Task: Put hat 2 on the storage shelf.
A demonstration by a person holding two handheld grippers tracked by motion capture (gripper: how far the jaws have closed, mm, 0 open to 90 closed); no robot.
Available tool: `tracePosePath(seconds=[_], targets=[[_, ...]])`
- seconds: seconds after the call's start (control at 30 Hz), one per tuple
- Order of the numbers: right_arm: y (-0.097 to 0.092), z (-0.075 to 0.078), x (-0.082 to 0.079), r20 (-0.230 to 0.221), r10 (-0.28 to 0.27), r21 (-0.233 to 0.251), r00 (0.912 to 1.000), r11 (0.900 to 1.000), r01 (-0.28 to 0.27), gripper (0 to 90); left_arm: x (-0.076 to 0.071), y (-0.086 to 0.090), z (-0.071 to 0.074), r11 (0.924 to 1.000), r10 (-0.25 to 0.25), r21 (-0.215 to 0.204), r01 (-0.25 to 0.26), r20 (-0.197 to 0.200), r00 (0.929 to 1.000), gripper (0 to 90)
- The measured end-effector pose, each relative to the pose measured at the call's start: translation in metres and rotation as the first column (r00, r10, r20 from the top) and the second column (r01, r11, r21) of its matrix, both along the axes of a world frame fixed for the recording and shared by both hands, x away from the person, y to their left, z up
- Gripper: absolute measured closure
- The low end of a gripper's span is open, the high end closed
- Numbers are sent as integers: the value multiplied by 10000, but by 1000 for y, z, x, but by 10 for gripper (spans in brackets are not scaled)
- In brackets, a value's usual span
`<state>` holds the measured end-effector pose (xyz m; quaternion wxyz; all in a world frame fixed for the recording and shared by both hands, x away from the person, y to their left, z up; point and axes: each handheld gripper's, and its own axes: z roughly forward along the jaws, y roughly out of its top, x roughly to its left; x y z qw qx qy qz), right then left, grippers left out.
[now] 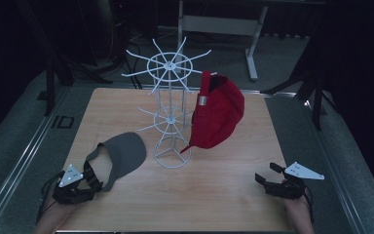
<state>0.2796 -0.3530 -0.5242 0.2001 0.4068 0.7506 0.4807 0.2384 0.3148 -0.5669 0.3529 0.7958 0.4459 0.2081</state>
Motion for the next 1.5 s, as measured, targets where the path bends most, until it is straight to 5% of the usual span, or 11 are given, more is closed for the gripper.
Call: tracePosePath(seconds=[0.2, 0.43, 0.57, 0.97, 1.13, 1.23, 1.5], targets=[[0, 0, 0, -38, 2, -6, 10000, 10000, -2, 171, 2, 5, 3, 9999, 11, 136, -9, -214, 9998, 471], [0, 1, 0, -2, 12, 1, 10000, 10000, -12, 171, -3, 7, 3, 9982, 94, 584, -104, 165, 9998, 774], [0, 2, 0, -2, 26, -4, 10000, 10000, -26, 171, -4, 6, 2, 9968, 127, 790, -157, 382, 9992, 823], [-5, 1, 0, 38, -166, 125, 9999, 9998, 166, 171, -9, 7, 31, 9971, 130, -759, 11, 1861, 9825, 834], [-10, -2, -3, 392, -963, -266, 9946, 9949, 973, 171, -9, 3, 53, 9884, -97, -1435, 497, 2673, 9636, 834], [-14, -5, -4, 452, -1007, -47, 9939, 9949, 1010, 171, -8, 2, 64, 9757, -469, -1892, 1106, 3127, 9487, 833], [-23, -10, -4, 239, -851, 298, 9961, 9960, 844, 171, -1, -5, 85, 9520, -1284, -2073, 2254, 3979, 9084, 833]])
